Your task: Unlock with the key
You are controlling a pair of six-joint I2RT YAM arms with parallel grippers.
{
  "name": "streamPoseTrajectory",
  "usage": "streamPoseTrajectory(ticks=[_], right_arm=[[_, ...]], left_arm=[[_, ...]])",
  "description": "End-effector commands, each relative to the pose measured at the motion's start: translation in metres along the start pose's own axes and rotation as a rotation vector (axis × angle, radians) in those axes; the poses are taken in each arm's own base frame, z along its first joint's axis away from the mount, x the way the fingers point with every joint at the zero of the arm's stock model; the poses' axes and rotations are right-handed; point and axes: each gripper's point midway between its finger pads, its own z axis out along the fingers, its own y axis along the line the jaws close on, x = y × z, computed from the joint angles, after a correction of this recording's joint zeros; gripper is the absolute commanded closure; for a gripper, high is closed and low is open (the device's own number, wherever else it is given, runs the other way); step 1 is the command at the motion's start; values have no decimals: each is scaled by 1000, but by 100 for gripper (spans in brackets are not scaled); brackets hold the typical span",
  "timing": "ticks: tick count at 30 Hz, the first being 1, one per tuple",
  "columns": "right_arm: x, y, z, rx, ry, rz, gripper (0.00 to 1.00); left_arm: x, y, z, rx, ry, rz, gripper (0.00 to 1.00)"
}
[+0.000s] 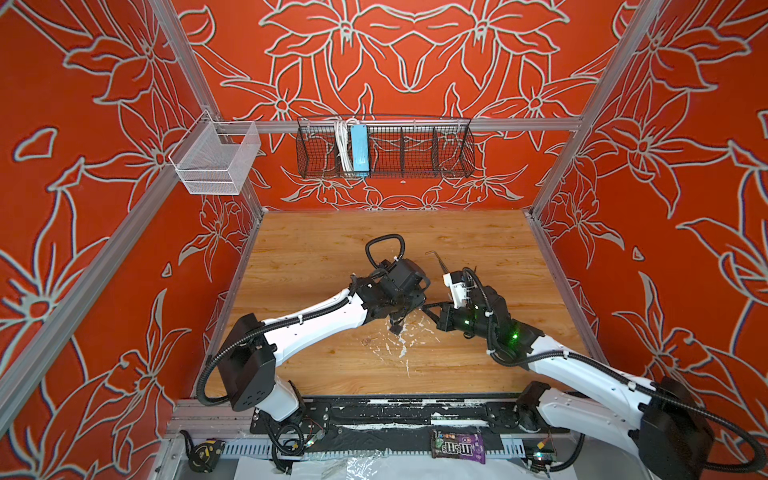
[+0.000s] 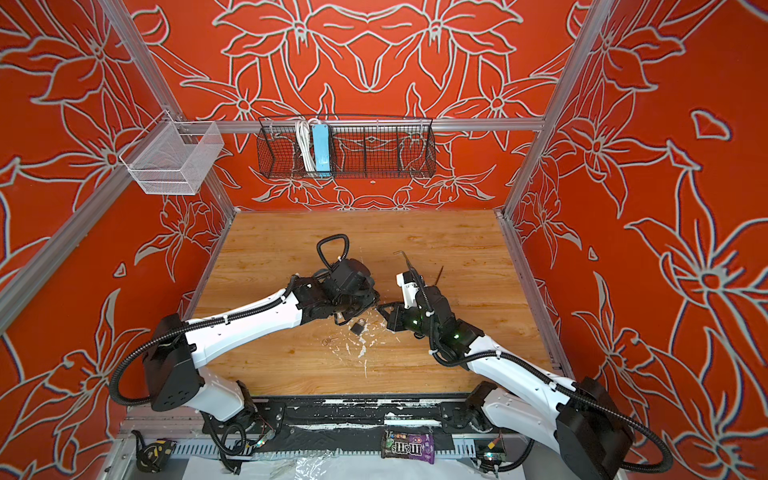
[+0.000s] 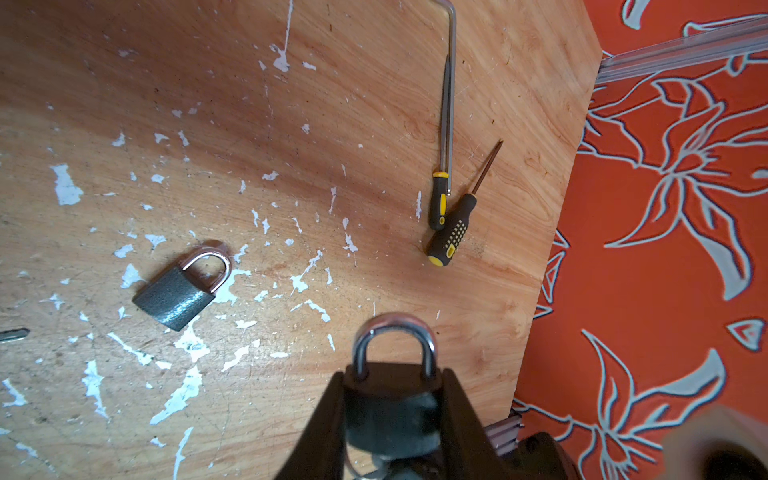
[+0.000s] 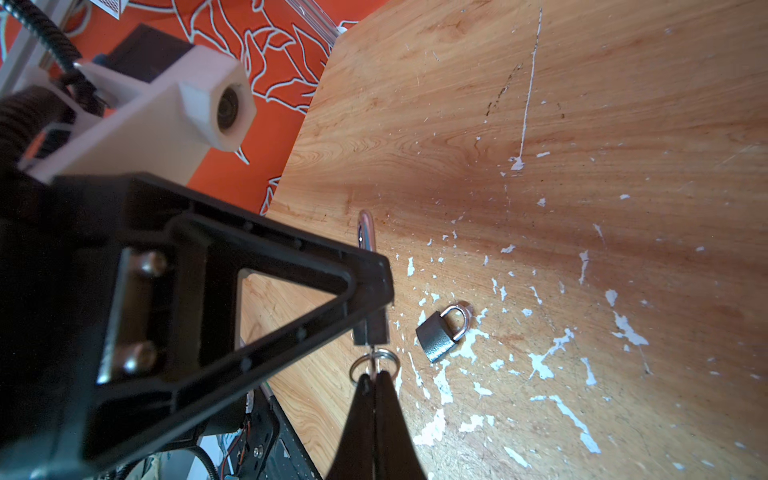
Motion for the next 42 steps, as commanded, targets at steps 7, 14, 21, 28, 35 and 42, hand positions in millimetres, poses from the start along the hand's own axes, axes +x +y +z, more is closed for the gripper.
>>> streamPoseTrajectory(ticks=[7, 14, 21, 28, 35, 42], right_arm=[[-25, 20, -6, -54, -90, -66, 97], [-10, 9, -21, -8, -54, -101, 82], [-8, 14, -27, -50, -58, 19, 69], [-10, 25, -11, -110, -34, 91, 69], [-21, 23, -8, -78, -65, 79, 70], [-24, 27, -3, -98, -71, 73, 74]], left_arm=[[20, -22, -15, 97, 57, 7, 100], [-13, -16, -22, 47, -85, 25, 100], [-24, -11, -29, 39, -149, 16, 100], [-23, -17, -28, 66, -140, 8, 100], [-24, -18, -30, 70, -144, 7, 100], [-24, -19, -31, 75, -143, 10, 100]])
